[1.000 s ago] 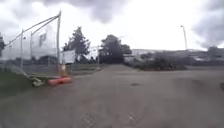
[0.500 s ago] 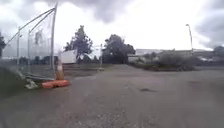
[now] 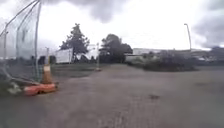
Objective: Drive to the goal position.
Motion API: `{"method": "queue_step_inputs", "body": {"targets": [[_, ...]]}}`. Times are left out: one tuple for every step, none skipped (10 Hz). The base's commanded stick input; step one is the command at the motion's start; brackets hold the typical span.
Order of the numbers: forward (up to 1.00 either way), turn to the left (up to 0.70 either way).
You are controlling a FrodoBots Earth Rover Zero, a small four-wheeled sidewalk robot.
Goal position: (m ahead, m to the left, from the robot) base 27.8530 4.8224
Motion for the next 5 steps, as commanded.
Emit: {"method": "queue_step_inputs", "body": {"targets": [[1.0, -0.27], [1.0, -0.27], [1.0, -0.27], [1.0, -0.19], [1.0, -0.11]]}}
